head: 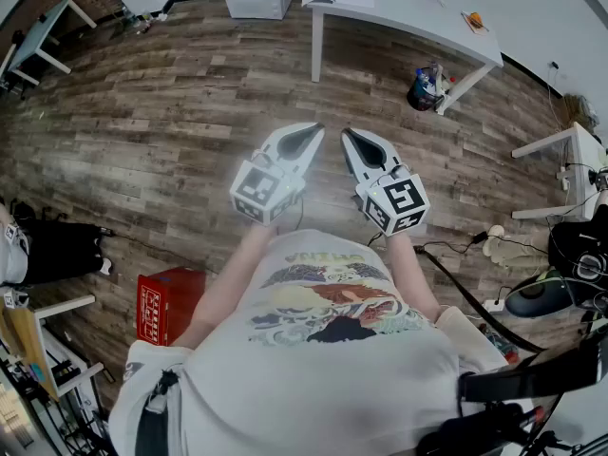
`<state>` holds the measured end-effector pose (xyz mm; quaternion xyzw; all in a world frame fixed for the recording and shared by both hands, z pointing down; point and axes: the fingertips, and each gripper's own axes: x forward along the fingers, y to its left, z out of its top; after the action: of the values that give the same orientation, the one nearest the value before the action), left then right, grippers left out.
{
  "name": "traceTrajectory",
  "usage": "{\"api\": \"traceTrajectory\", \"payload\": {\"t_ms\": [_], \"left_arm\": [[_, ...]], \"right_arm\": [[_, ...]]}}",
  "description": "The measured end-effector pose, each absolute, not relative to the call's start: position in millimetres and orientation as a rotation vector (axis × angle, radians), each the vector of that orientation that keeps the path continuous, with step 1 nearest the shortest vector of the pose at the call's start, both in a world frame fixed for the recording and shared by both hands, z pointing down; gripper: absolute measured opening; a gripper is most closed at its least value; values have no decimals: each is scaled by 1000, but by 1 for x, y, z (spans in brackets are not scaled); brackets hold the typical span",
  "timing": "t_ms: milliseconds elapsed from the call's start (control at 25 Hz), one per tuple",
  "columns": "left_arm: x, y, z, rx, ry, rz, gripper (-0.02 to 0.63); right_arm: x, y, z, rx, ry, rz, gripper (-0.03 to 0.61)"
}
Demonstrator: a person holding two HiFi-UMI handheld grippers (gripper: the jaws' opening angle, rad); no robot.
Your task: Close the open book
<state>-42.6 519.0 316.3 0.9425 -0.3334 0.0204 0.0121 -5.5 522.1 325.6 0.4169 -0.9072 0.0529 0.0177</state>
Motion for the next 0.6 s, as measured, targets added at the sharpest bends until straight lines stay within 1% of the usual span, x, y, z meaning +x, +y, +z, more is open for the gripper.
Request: {"api": "traceTrajectory", "payload": {"t_ms": [600], "left_arm": [[-53, 524, 315, 2919, -1073, 42, 11]], "right_arm": [[-9, 530, 322, 1268, -2889, 273, 23]]}}
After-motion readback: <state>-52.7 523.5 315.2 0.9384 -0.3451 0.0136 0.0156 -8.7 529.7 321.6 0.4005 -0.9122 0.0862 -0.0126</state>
